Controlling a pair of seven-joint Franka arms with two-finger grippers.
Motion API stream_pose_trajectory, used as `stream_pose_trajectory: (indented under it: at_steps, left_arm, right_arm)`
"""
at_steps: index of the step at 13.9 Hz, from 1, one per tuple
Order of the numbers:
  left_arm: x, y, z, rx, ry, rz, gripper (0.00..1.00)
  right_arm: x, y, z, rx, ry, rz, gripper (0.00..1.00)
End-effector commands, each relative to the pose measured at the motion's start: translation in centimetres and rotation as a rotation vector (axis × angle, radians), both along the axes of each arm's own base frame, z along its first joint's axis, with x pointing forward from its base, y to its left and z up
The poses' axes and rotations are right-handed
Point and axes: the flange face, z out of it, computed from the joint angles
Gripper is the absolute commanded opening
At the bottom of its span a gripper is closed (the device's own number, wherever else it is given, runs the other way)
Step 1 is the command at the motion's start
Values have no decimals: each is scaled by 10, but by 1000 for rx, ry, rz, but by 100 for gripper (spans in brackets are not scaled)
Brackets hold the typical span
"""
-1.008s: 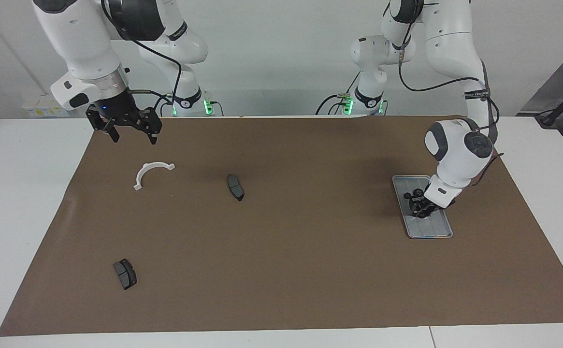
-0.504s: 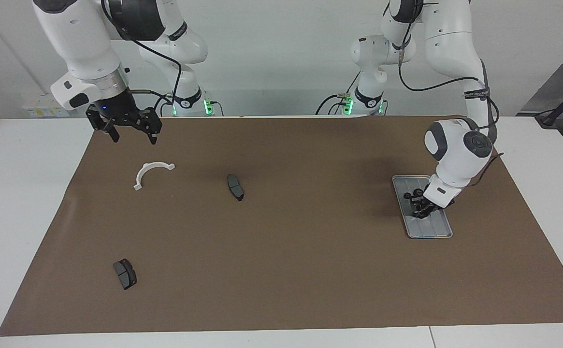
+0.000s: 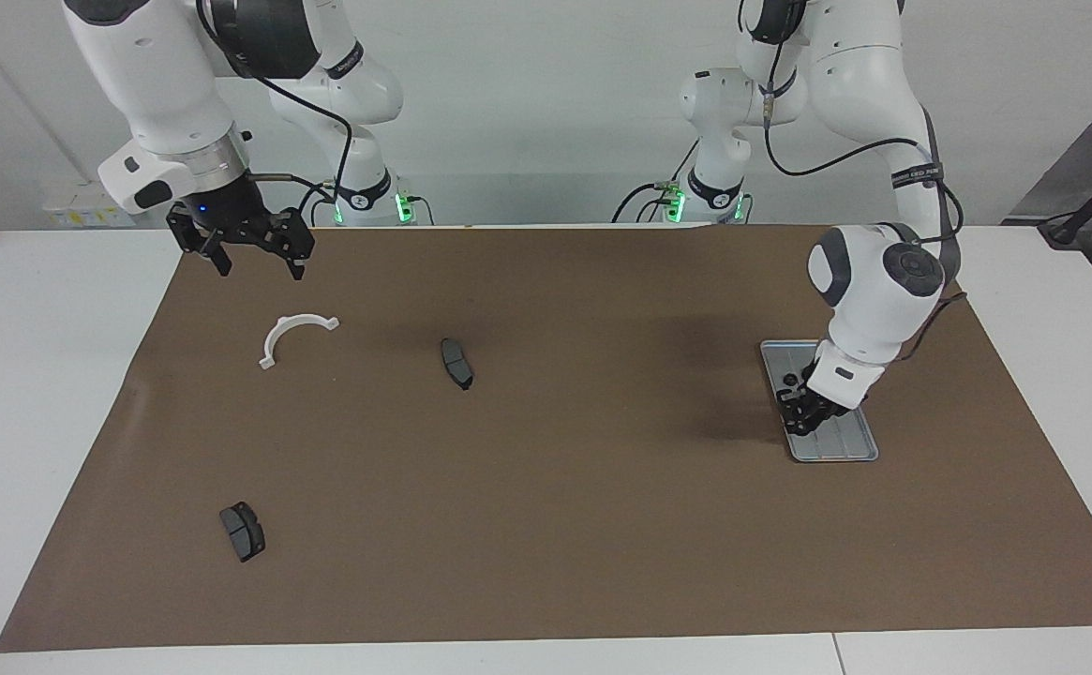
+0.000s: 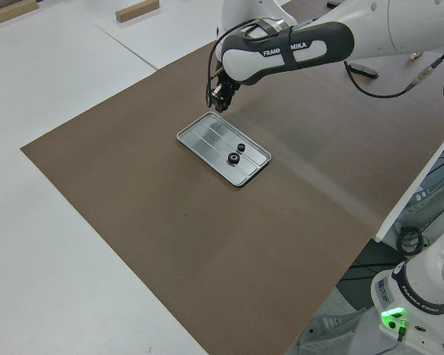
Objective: Place bearing gear from tray to pile
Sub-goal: 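Set the bearing at center with the left gripper while the right gripper approaches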
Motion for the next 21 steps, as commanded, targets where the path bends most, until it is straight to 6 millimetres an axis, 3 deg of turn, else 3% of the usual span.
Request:
stream_pose_trajectory:
  at_steps: [1, 6, 10, 11, 13, 16, 18, 21]
  left_arm:
    - [-7, -65, -2, -27, 18, 126, 13]
    - [-57, -192, -9, -42, 54, 220, 13]
    - [-91, -256, -18, -95, 90, 231, 17]
    - [-98, -264, -21, -102, 104, 227, 25]
    - [-109, -275, -24, -108, 118, 214, 57]
    - [-108, -277, -21, -112, 112, 213, 88]
    - [-100, -265, -17, -104, 115, 221, 91]
    - [-60, -203, 17, -101, 112, 288, 86]
  right_arm:
    - [-2, -1, 2, 13, -5, 2, 100]
    - [-2, -1, 2, 13, -5, 2, 100]
    - [-2, 0, 2, 13, -9, 5, 100]
    - [-2, 1, 2, 13, -8, 7, 100]
    - [-1, 1, 2, 12, -12, 13, 100]
    - [1, 4, -3, 15, -41, 14, 100]
    - [0, 17, -9, 16, -58, 29, 100]
    - [0, 41, -24, 17, -52, 6, 100]
